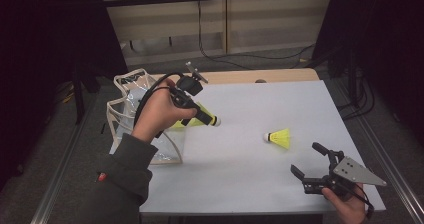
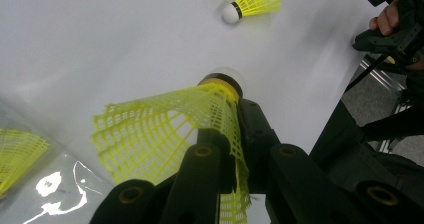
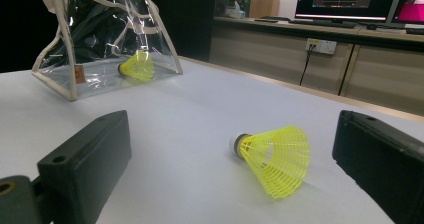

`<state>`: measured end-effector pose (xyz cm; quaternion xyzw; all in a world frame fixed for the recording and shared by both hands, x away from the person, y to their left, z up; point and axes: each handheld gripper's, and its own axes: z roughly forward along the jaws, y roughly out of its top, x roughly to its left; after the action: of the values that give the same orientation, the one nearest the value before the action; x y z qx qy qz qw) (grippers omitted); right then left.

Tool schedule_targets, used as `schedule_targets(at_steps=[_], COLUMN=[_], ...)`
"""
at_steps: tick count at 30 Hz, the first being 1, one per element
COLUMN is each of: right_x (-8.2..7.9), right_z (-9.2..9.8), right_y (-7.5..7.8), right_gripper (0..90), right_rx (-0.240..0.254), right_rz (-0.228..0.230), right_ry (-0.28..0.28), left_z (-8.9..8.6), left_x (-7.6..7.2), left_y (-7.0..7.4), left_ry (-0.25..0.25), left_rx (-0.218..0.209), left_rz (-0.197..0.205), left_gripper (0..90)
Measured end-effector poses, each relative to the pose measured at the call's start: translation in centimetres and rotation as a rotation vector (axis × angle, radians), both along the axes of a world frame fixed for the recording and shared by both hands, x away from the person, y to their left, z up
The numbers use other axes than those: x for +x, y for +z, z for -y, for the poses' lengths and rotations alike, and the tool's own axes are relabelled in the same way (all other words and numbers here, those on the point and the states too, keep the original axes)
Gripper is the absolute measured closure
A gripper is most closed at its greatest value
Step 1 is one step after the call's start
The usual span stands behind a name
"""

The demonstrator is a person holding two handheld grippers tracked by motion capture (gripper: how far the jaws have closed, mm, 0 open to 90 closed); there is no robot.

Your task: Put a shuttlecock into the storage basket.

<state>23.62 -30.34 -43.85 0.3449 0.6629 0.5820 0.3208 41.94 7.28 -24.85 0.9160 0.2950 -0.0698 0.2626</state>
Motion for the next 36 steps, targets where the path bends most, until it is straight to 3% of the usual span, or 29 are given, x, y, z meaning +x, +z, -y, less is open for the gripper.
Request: schedule_targets(at_steps=[19,35,36], right_x=[0.0,0.0,0.0], right_z=[-0.1,0.0,0.0], right_y=[0.0,0.0,0.0], right_gripper=[2.0,2.0,2.0], right_rx=[0.001,0.002,0.0], right_rz=[0.0,-0.001,-0.001], right_ry=[0.0,0.0,-0.001], left_z=[-1.0,-1.5,-1.5], left_x=[0.7,1.1,1.0], left_y=[1.2,2.5,2.5], left_ry=[0.039,0.054,0.072], left_rx=[0.025,0.028,0.02], left_rz=[0.012,0.025,0.026], left_gripper=[86.6,86.7,86.7])
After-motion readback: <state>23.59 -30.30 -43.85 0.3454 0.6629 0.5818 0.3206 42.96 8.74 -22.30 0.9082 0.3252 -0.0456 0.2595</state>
